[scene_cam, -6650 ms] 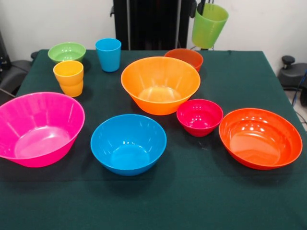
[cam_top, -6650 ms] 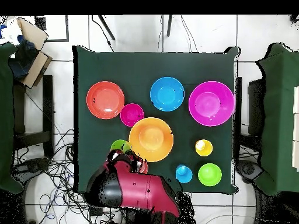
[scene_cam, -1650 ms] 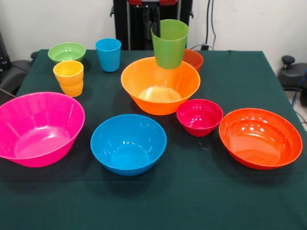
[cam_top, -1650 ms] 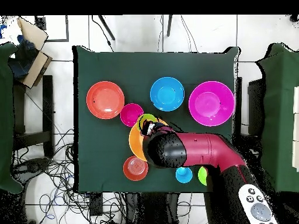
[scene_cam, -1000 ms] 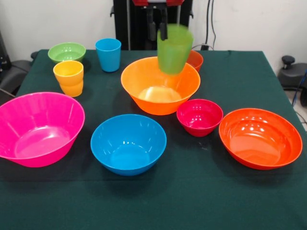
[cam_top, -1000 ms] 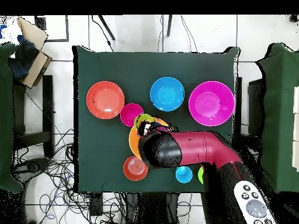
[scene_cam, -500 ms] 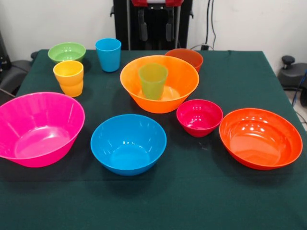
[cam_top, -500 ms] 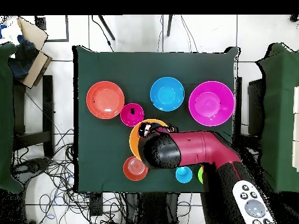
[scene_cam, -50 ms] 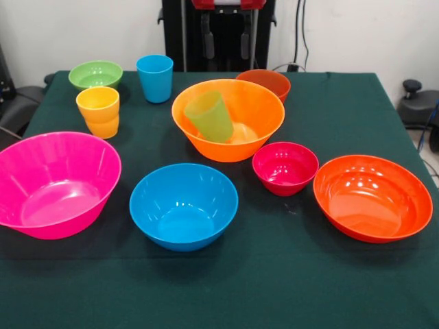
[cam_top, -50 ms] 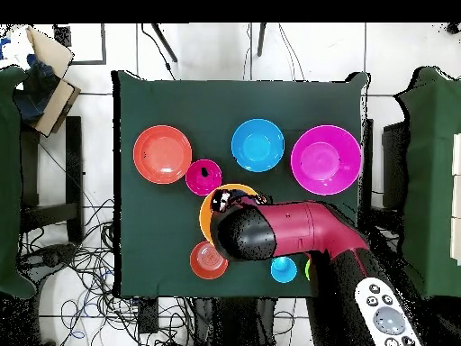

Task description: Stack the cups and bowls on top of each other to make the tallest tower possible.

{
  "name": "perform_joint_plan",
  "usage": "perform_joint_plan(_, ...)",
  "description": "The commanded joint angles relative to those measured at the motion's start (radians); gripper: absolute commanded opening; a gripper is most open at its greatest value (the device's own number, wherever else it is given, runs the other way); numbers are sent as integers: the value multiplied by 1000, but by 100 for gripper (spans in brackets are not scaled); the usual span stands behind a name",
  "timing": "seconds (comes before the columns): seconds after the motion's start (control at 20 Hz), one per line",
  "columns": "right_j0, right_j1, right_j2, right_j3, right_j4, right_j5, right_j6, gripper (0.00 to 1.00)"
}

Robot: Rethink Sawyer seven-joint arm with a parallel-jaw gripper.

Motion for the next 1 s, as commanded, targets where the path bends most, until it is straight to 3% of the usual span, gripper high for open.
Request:
perform_joint_plan(0.05,35,47,44,-36,-67,99,-118,100)
perform_joint_plan(1.0,93,87,-3,-76,-84,87,-83,100)
